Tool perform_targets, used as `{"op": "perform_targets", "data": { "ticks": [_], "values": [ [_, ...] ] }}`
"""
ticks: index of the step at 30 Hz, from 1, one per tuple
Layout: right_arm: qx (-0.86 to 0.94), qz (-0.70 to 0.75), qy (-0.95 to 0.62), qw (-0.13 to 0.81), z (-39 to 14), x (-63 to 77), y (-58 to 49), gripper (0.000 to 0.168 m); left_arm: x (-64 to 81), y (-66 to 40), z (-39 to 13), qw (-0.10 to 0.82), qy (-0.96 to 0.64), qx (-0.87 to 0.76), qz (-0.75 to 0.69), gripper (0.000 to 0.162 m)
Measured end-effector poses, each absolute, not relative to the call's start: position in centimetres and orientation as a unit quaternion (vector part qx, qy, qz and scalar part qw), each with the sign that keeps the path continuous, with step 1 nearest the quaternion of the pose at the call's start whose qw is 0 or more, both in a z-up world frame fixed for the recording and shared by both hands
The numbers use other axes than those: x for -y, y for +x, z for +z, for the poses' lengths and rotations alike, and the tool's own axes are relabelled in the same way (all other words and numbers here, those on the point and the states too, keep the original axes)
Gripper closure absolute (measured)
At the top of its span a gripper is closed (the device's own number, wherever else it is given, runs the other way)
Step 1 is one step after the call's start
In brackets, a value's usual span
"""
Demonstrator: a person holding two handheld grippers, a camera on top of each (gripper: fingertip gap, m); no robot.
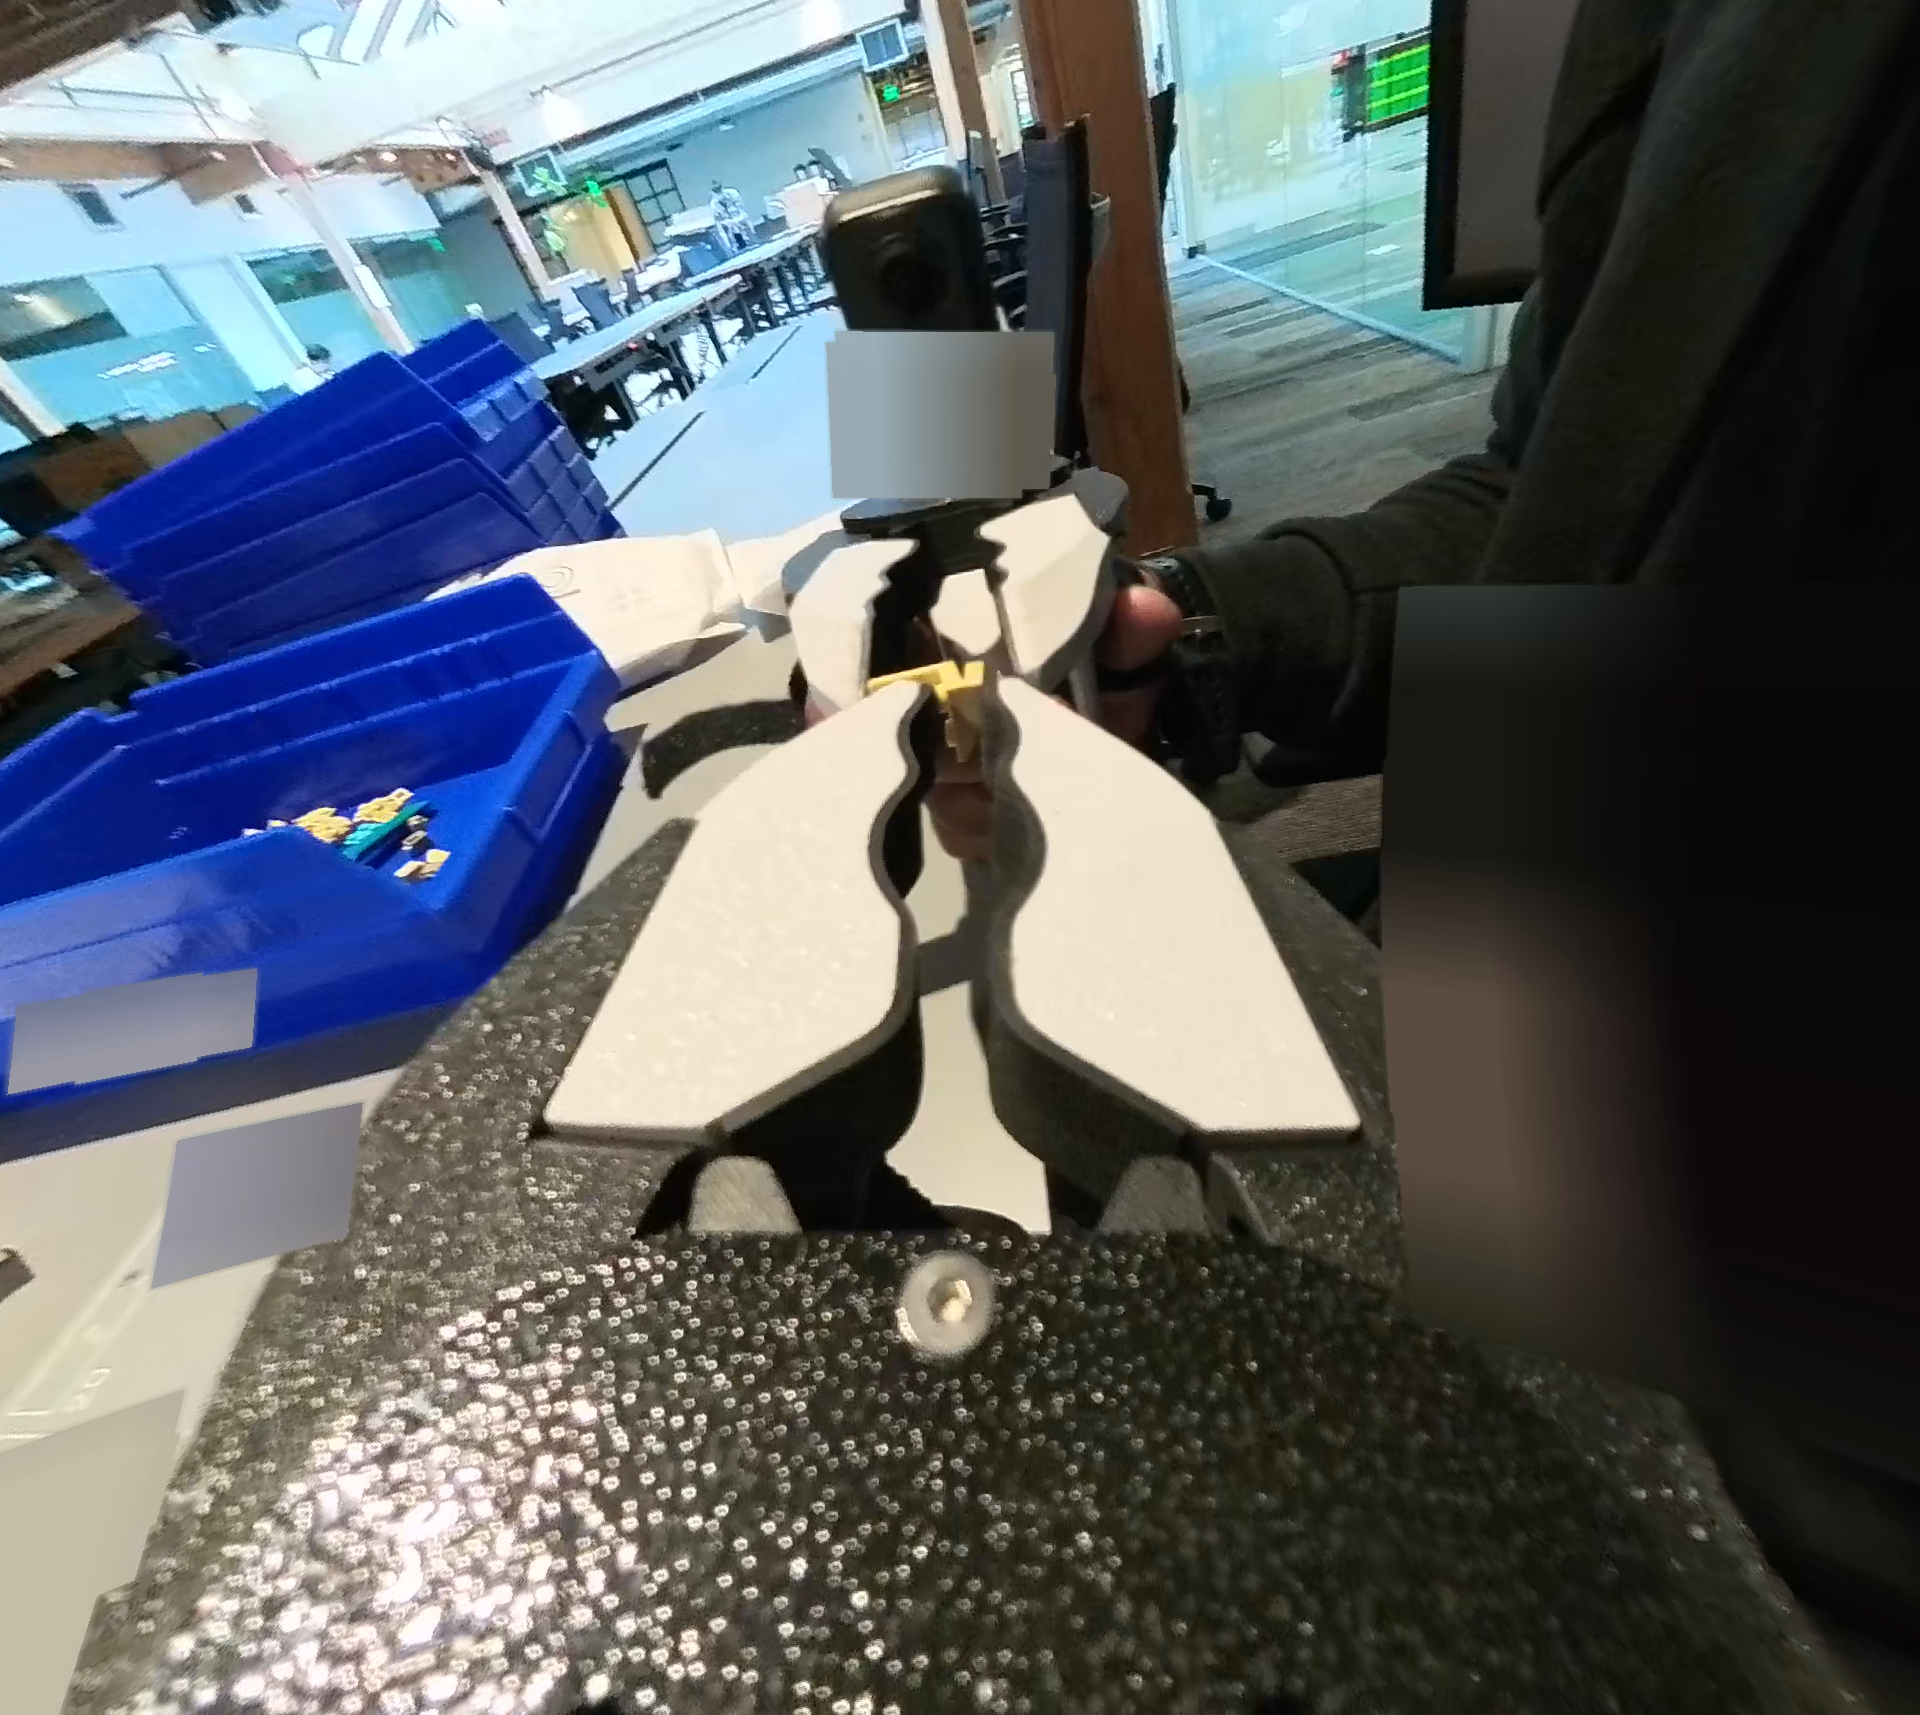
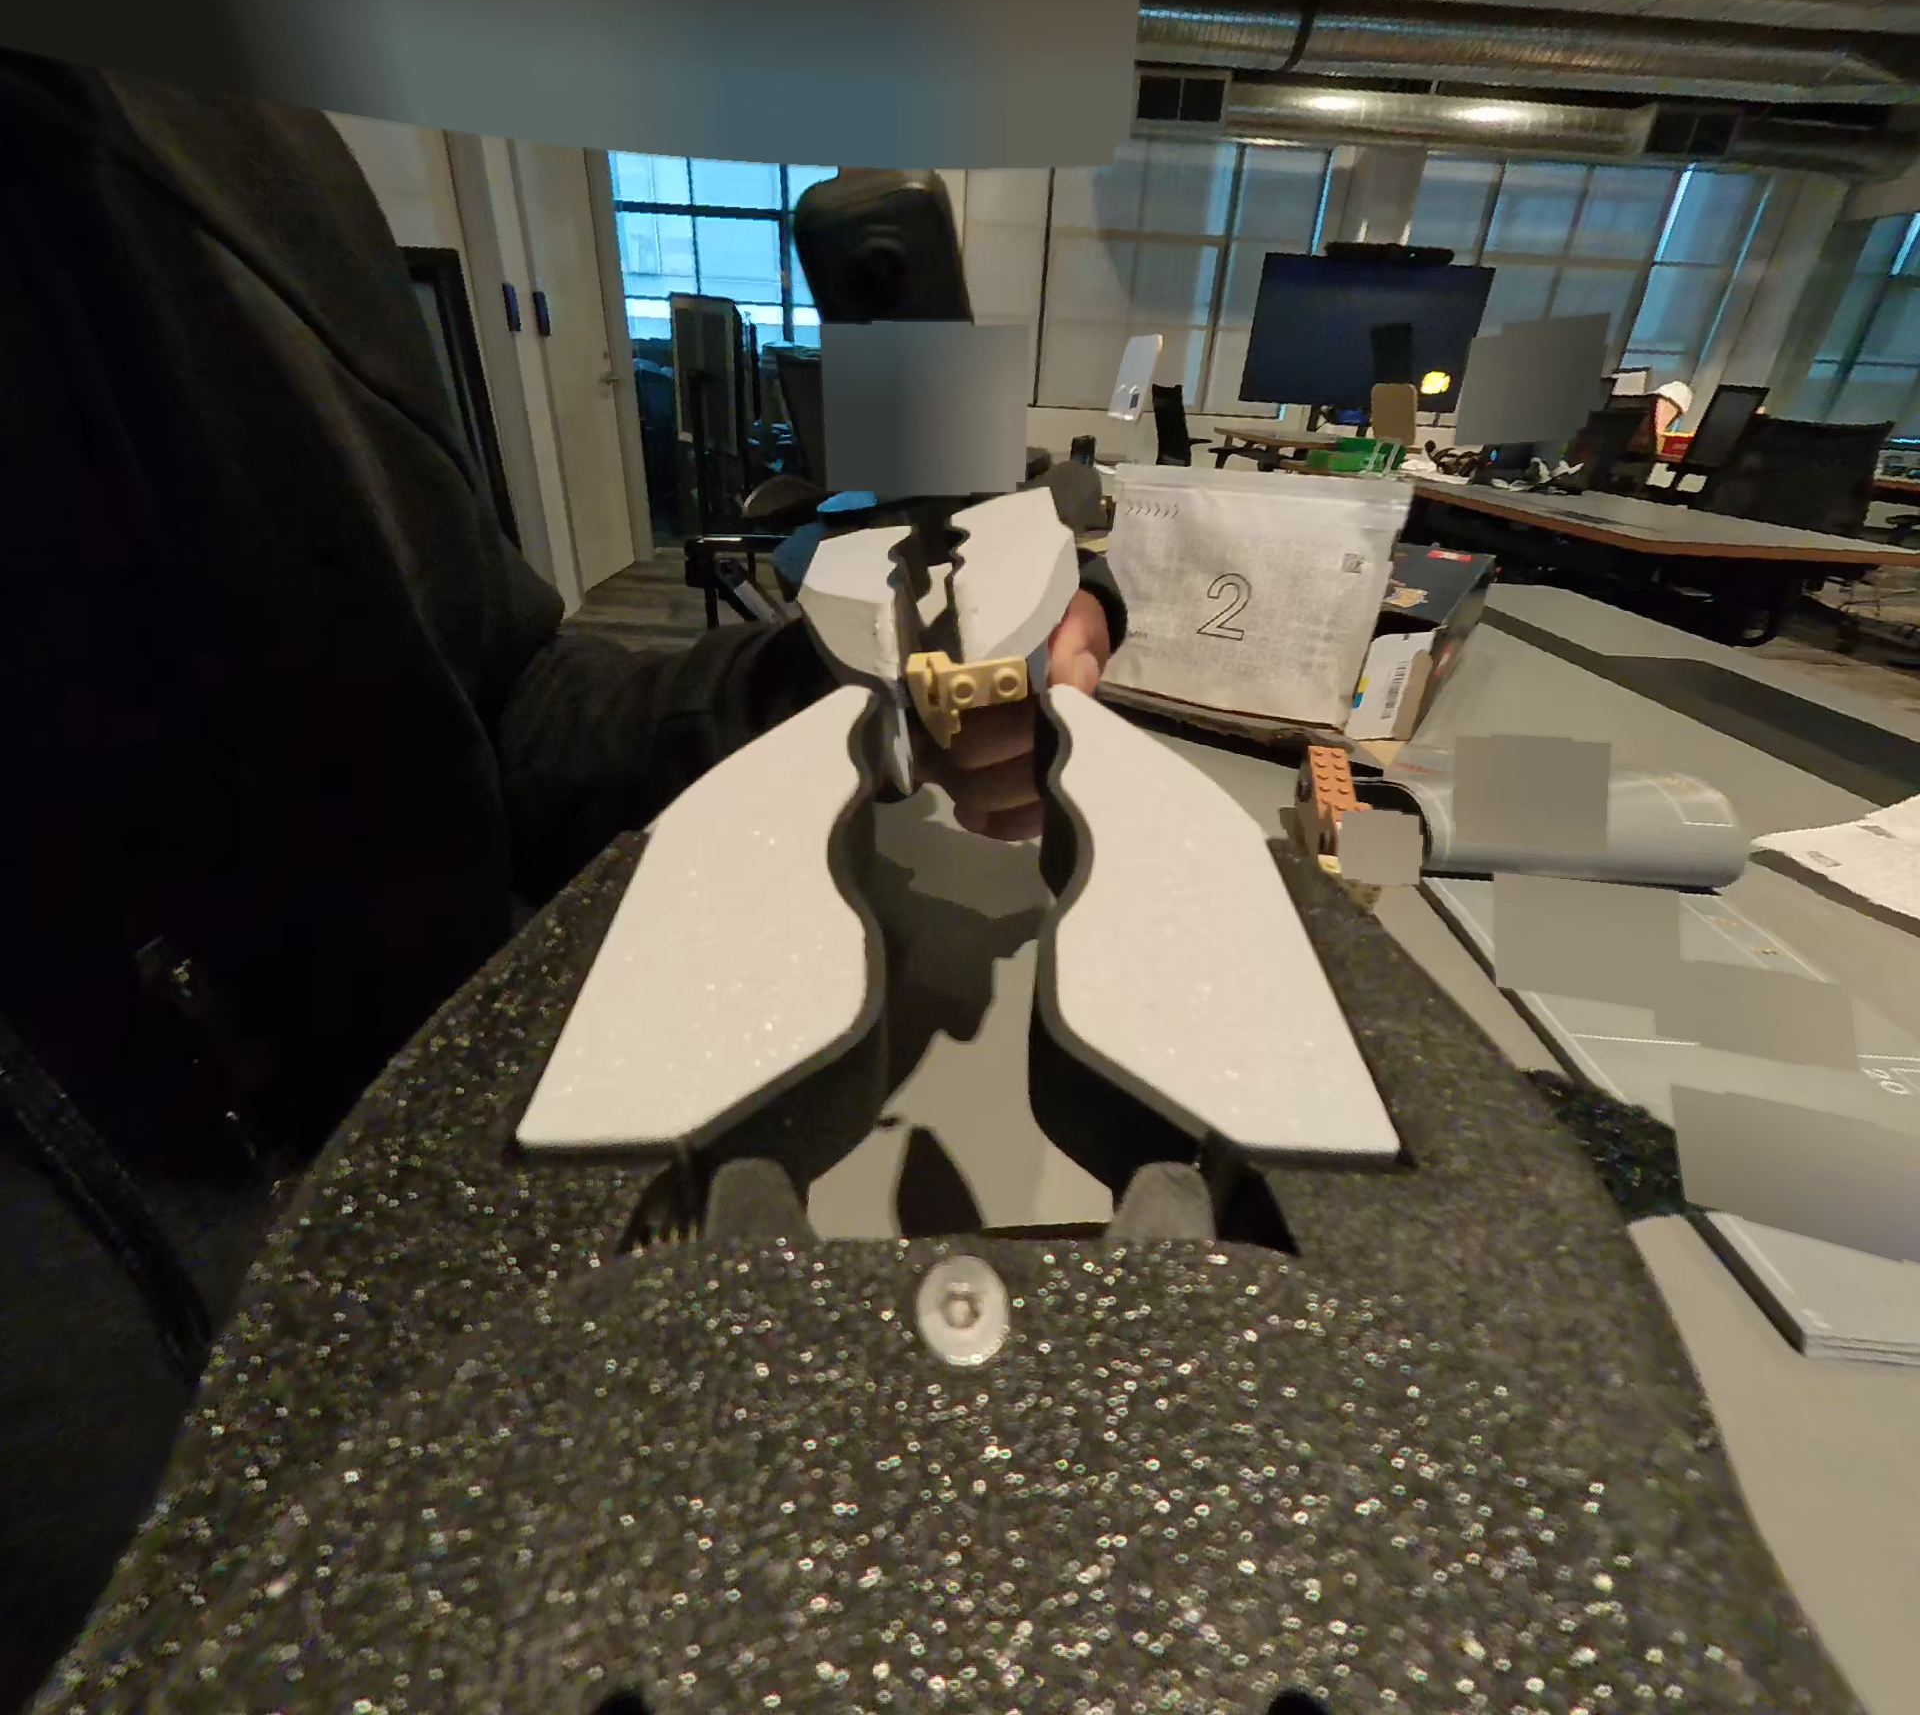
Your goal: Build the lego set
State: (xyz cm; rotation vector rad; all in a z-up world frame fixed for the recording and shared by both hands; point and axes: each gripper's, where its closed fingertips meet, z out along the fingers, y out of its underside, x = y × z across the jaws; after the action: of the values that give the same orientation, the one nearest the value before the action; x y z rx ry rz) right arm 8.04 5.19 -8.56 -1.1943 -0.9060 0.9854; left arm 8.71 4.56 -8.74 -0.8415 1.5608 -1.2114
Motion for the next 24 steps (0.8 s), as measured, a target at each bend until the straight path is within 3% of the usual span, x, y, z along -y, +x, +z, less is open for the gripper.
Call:
{"op": "perform_targets", "data": {
  "ticks": [24],
  "values": [
    [0.395,0.444,-0.51,0.622,-8.37,-4.78,7.74,0.147,-3.89,8.6,-8.83,0.452,-0.347,-0.641,-0.515,0.154]
  ]
}}
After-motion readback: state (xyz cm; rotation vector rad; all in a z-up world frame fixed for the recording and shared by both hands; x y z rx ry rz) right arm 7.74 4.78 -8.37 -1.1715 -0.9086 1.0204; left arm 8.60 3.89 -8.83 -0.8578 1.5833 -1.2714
